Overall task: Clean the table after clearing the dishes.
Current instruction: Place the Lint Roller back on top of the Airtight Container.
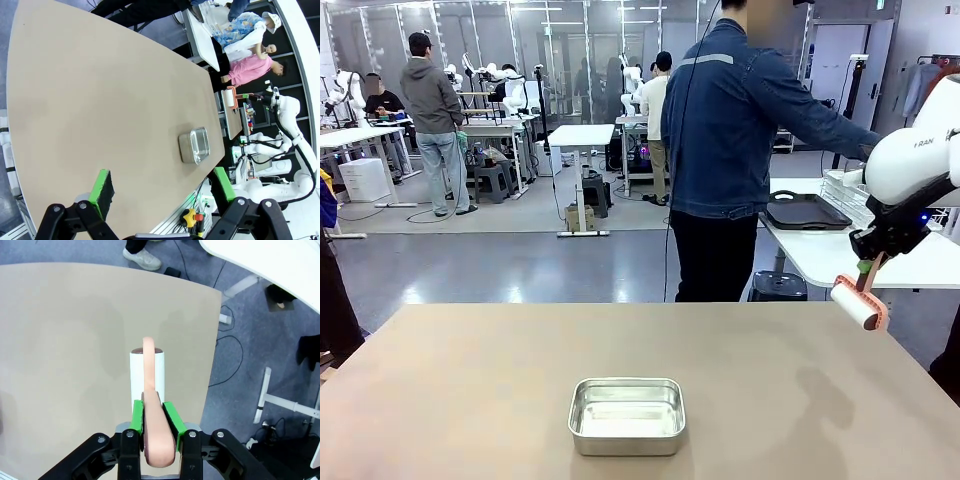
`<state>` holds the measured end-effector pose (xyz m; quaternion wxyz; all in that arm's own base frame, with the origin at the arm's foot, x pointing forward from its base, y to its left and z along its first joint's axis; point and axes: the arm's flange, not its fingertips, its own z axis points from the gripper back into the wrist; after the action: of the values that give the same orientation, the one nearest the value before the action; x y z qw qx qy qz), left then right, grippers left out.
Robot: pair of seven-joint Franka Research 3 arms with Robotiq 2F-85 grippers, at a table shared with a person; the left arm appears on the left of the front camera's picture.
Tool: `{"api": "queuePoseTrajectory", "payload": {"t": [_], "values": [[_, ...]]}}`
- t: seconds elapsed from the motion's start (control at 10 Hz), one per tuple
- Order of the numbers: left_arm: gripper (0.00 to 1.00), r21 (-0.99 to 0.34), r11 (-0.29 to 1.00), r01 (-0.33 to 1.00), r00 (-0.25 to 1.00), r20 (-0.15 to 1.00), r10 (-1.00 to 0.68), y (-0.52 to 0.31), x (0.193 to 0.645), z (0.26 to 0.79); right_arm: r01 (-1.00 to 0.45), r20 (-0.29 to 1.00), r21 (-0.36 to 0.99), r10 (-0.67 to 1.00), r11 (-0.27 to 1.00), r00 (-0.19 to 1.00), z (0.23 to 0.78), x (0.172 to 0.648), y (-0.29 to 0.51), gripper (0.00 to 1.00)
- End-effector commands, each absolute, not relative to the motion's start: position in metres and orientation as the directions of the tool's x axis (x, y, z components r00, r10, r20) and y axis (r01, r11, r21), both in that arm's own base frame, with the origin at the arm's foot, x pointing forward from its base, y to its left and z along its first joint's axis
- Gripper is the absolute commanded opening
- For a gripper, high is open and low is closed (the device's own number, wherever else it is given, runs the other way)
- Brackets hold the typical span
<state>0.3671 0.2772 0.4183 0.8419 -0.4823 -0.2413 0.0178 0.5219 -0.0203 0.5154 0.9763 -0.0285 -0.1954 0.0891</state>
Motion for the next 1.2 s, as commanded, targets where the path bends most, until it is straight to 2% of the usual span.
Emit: {"api": "queuePoseTrajectory", "payload": {"t": [0.0, 0.2, 0.4, 0.6, 0.7, 1.0, 1.1], "values": [[1.0, -0.819, 0.535, 0.208, 0.888, 0.388, 0.248, 0.278, 0.361, 0.421, -0.284, 0.375, -0.156, 0.323, 0.946, 0.869, 0.538, 0.485, 0.011, 0.22], [1.0, -0.819, 0.535, 0.208, 0.888, 0.388, 0.248, 0.278, 0.361, 0.421, -0.496, 0.336, -0.189, 0.53, 0.847, 0.778, 0.56, 0.43, 0.052, 0.22], [1.0, -0.819, 0.535, 0.208, 0.888, 0.388, 0.248, 0.278, 0.361, 0.421, -0.635, 0.25, -0.174, 0.657, 0.753, 0.711, 0.545, 0.382, 0.075, 0.22], [1.0, -0.819, 0.535, 0.208, 0.888, 0.388, 0.248, 0.278, 0.361, 0.421, -0.82, 0.25, -0.132, 0.82, 0.556, 0.516, 0.544, 0.35, 0.125, 0.22], [1.0, -0.819, 0.535, 0.208, 0.888, 0.388, 0.248, 0.278, 0.361, 0.421, -0.882, 0.206, -0.118, 0.88, 0.456, 0.428, 0.546, 0.346, 0.149, 0.22], [1.0, -0.819, 0.535, 0.208, 0.888, 0.388, 0.248, 0.278, 0.361, 0.421, -0.992, 0.071, -0.076, 0.993, 0.101, 0.096, 0.531, 0.315, 0.238, 0.22], [1.0, -0.819, 0.535, 0.208, 0.888, 0.388, 0.248, 0.278, 0.361, 0.421, -0.998, 0.098, -0.066, 0.995, 0.01, 0.003, 0.536, 0.305, 0.266, 0.22]]}}
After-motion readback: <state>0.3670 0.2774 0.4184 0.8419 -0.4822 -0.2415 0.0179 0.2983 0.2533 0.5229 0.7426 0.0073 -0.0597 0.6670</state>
